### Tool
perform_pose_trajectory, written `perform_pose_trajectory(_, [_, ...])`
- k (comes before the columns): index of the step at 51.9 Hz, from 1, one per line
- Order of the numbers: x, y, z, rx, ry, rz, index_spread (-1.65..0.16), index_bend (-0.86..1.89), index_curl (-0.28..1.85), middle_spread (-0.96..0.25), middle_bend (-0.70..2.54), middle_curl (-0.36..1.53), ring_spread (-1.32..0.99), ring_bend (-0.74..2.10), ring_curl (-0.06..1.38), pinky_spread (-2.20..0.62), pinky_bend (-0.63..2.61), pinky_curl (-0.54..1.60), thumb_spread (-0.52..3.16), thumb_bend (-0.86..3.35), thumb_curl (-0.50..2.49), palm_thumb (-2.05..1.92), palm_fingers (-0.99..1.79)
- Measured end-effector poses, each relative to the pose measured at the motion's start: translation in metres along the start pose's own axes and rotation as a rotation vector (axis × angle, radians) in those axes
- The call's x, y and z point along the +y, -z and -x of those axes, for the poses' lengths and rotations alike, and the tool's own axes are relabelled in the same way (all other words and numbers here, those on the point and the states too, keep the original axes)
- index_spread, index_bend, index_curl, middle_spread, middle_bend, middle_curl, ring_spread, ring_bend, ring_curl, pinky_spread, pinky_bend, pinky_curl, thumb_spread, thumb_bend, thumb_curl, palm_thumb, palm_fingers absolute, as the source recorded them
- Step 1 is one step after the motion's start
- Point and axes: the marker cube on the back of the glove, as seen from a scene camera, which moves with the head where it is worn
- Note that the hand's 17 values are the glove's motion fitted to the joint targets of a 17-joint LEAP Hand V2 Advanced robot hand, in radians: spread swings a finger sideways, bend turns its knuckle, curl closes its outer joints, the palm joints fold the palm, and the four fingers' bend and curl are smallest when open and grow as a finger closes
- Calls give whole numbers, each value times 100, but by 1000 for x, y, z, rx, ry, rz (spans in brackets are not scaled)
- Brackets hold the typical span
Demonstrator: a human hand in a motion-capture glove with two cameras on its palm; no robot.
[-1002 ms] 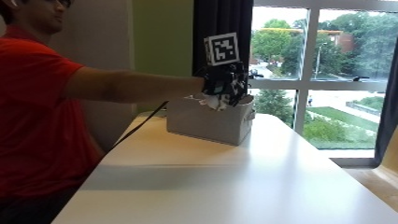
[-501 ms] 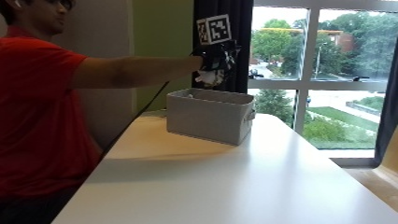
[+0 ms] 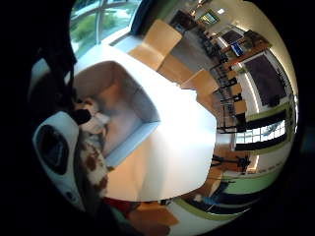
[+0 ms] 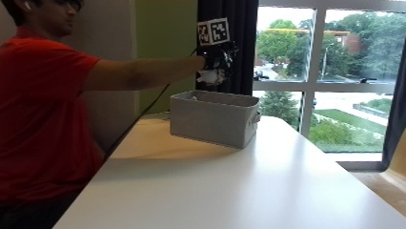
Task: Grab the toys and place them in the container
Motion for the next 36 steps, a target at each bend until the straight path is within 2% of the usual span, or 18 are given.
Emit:
perform_pose_trajectory(10, [2,-6,6,-23,32,-8,-38,42,114,-37,65,56,-35,95,42,-46,91,39,53,-1,123,43,99])
perform_pose_trajectory(16, [9,-16,0,-43,64,127,-40,15,110,-38,50,51,-35,102,43,-43,100,41,64,-2,120,41,83])
perform_pose_trajectory(19, [15,-22,-4,-81,83,224,-41,3,104,-37,50,51,-36,103,43,-38,103,42,74,-4,116,33,66])
perform_pose_trajectory(22, [22,-27,-10,-92,84,284,-42,2,97,-32,47,51,-31,88,42,-24,102,46,86,-14,104,3,14])
perform_pose_trajectory(25, [28,-30,-16,-79,76,293,-43,3,88,-27,46,50,-25,76,38,-17,105,45,95,-11,94,-6,-6])
perform_pose_trajectory(29, [39,-33,-29,-42,63,282,-43,9,79,-22,44,47,-20,62,30,-9,102,40,102,-10,83,-11,-13])
perform_pose_trajectory(36, [61,-42,-53,-23,37,302,-43,14,69,-18,40,45,-14,53,26,-1,93,36,109,-9,66,-11,-11])
